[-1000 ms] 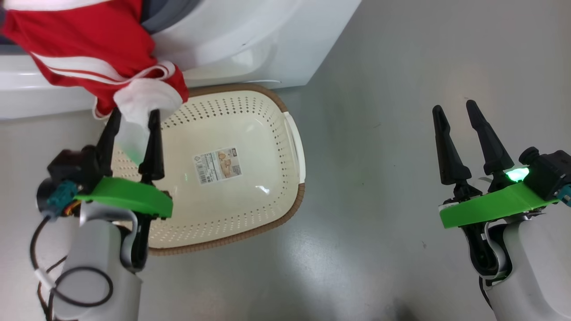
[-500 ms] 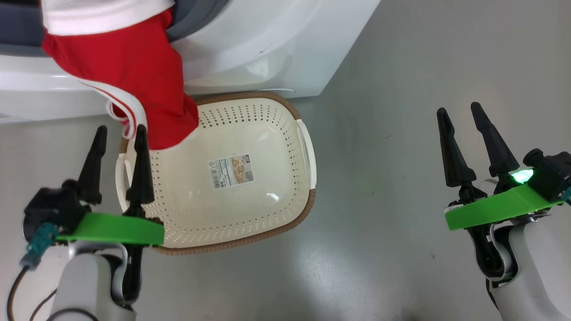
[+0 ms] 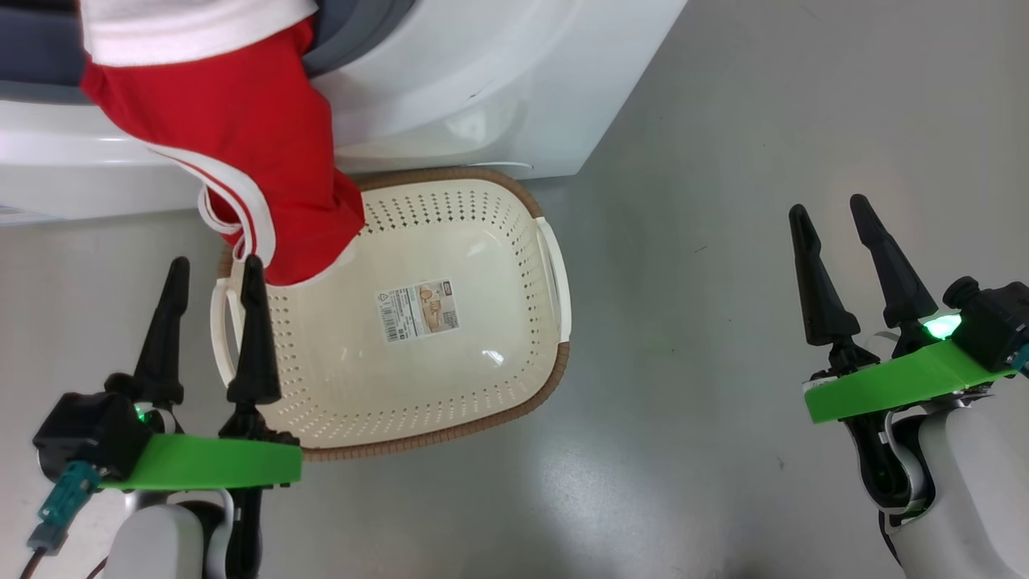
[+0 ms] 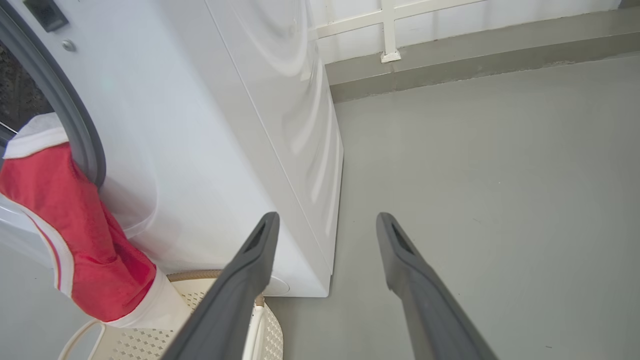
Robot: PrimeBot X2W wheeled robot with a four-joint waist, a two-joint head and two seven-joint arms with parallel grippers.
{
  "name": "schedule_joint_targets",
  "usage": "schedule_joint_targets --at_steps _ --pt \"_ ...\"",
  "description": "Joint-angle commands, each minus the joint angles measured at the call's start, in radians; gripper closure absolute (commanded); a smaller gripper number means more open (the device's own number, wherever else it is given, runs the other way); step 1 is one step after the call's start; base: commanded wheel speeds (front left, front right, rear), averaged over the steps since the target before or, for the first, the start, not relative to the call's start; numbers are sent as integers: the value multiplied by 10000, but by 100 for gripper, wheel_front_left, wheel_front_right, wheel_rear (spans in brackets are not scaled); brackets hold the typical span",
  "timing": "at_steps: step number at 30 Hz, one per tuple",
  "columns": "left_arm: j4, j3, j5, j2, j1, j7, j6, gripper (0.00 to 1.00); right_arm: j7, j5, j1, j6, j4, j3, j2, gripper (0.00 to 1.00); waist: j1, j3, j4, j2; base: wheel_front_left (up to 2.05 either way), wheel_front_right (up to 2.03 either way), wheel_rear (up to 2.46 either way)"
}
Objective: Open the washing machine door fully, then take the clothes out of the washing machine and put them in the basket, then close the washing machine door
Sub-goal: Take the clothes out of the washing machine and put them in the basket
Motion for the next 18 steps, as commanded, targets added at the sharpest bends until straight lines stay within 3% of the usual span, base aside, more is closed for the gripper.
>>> schedule_joint_targets --at_steps 1,18 --pt "-315 209 -58 182 198 -49 119 0 -63 -48 247 65 -211 168 -104 0 0 19 9 0 0 0 0" --pt "-356 789 724 203 -1702 -49 -105 0 -63 -61 133 65 -218 119 -55 0 0 129 97 0 0 0 0"
